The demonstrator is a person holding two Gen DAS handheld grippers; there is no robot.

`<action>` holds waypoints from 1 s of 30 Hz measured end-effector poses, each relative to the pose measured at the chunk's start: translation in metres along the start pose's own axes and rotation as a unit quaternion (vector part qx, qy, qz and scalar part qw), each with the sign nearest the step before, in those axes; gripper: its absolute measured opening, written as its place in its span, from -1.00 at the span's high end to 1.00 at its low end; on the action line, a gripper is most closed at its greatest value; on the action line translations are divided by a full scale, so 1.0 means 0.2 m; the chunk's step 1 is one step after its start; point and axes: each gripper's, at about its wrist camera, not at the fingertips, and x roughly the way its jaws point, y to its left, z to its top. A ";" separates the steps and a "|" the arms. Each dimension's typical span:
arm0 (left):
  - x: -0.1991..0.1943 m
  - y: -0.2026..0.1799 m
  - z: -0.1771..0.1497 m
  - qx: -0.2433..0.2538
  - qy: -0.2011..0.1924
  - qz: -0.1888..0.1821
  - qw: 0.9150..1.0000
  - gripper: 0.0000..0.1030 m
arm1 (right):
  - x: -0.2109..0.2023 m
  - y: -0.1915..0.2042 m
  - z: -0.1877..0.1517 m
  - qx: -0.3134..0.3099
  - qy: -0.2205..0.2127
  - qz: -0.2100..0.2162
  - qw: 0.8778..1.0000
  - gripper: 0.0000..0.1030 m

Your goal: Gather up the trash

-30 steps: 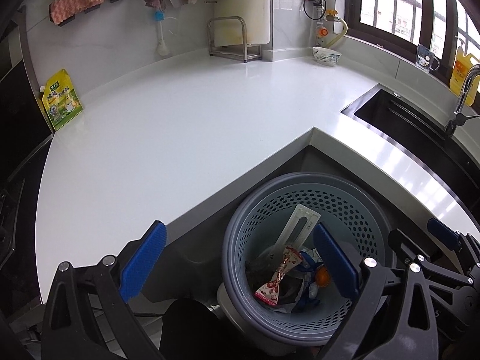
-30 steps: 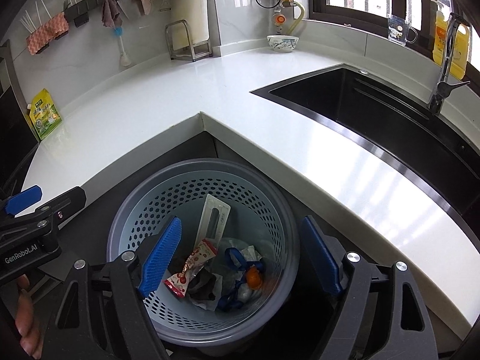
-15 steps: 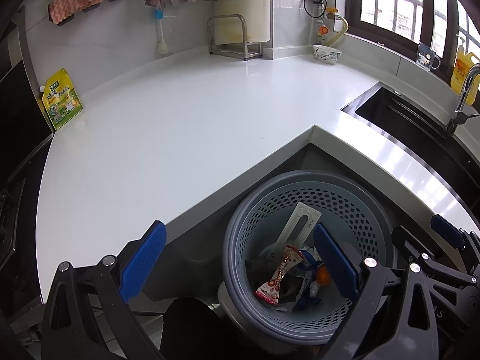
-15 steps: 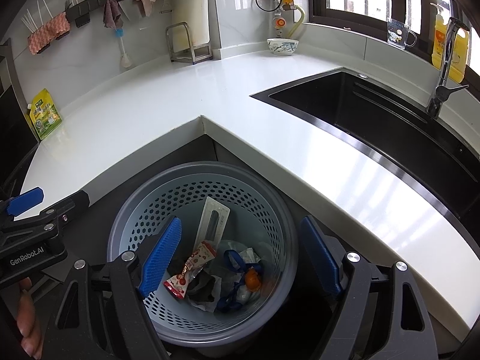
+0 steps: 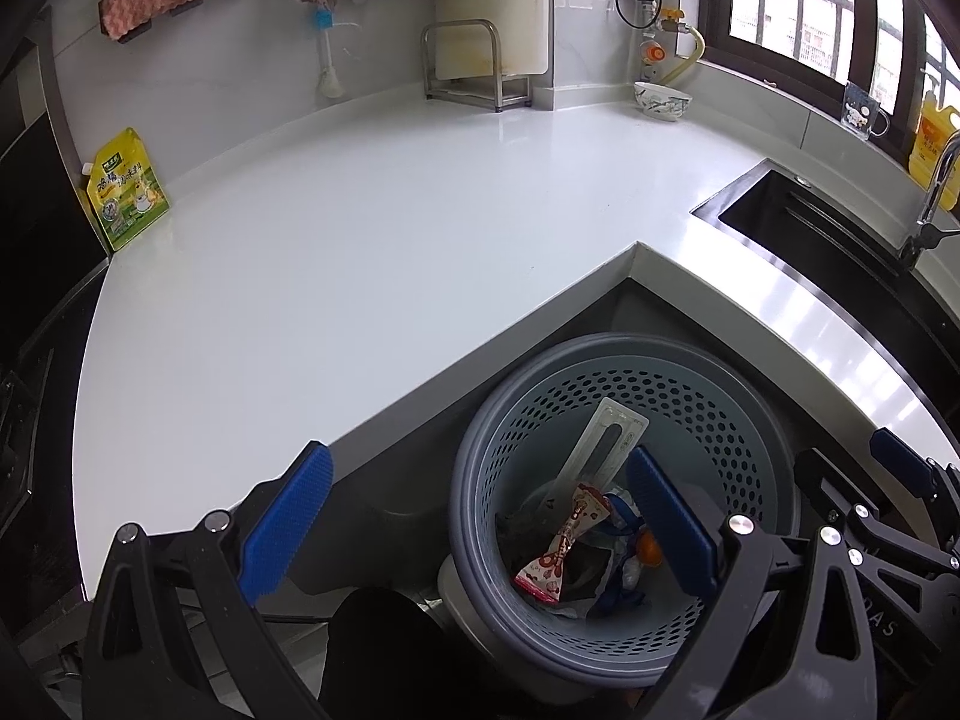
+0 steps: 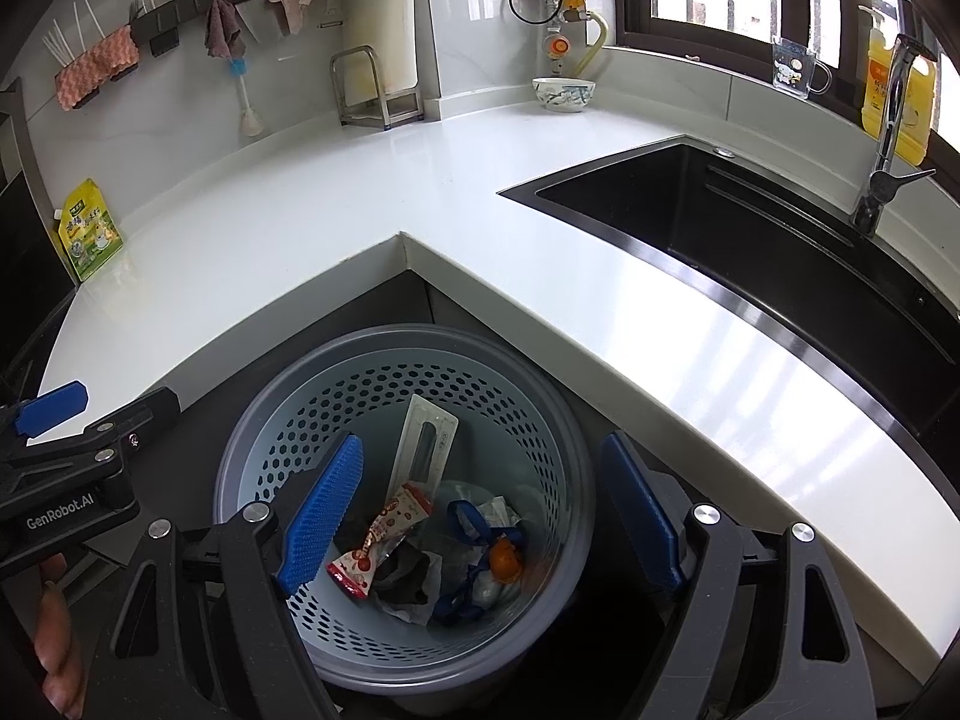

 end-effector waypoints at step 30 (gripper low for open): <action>0.00 0.00 -0.01 0.004 -0.003 0.010 1.000 -0.88 | -0.01 -0.02 0.01 0.005 -0.001 -0.001 1.000 -0.52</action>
